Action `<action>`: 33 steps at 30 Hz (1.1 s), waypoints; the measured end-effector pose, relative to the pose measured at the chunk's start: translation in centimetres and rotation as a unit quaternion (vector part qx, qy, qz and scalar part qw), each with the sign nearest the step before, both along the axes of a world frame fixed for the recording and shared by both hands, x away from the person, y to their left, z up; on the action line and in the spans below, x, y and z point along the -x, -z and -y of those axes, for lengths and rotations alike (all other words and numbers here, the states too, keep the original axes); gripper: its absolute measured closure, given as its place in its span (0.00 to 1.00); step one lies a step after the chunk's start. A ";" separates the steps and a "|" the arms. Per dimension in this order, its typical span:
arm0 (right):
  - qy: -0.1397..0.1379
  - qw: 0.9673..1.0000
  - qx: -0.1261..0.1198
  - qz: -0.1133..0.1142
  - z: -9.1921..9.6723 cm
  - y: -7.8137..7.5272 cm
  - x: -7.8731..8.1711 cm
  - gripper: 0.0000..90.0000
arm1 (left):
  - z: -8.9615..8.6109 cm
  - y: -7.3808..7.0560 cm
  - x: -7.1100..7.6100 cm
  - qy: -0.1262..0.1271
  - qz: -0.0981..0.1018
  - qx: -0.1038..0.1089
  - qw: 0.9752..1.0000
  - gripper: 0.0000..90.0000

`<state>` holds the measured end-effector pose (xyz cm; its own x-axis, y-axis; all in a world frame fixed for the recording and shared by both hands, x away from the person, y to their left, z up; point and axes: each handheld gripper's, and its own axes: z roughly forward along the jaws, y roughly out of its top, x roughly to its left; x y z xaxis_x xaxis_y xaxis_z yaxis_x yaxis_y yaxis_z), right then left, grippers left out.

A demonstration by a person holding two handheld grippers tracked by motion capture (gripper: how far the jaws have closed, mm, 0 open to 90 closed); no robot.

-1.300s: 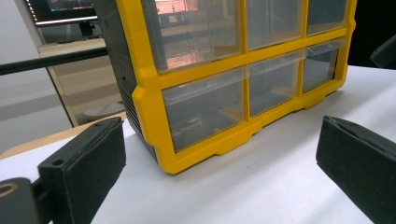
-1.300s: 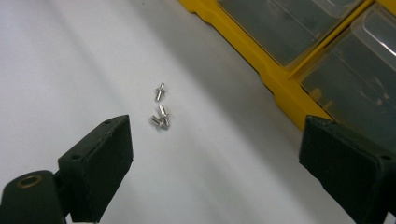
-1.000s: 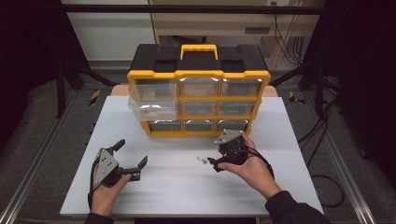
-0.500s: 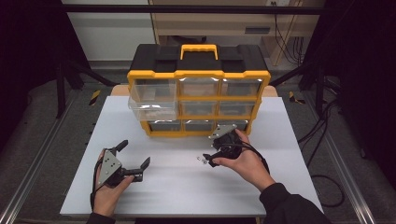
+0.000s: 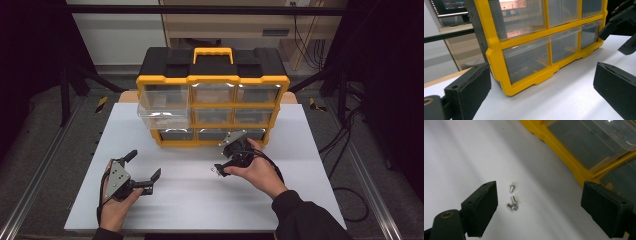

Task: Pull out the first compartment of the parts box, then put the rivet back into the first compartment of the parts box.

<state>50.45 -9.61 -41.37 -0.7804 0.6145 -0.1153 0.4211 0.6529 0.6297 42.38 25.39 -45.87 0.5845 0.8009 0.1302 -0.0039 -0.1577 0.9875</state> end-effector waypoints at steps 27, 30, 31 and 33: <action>0.005 0.999 -0.010 -0.032 -1.2 0.5 -0.6 0.15 | -0.2 0.0 -0.1 -0.004 -0.001 0.001 1.000 0.01; -0.004 0.999 -0.012 -0.033 -1.6 0.7 -0.7 0.15 | -0.3 0.0 -0.1 -0.004 -0.001 -0.002 1.000 0.01; -0.002 0.999 -0.012 -0.034 -1.8 0.7 -0.7 0.15 | -0.3 0.0 -0.1 -0.004 -0.001 -0.001 1.000 0.01; 0.001 0.999 -0.010 -0.038 -2.1 0.9 -0.7 0.15 | -0.3 0.0 -0.1 -0.003 0.000 0.000 1.000 0.01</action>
<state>51.19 -7.50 -42.30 -0.7858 0.6170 -0.0438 0.4691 0.6405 0.6080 42.46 25.67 -45.88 0.5805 0.8037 0.1306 -0.0025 -0.1586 0.9873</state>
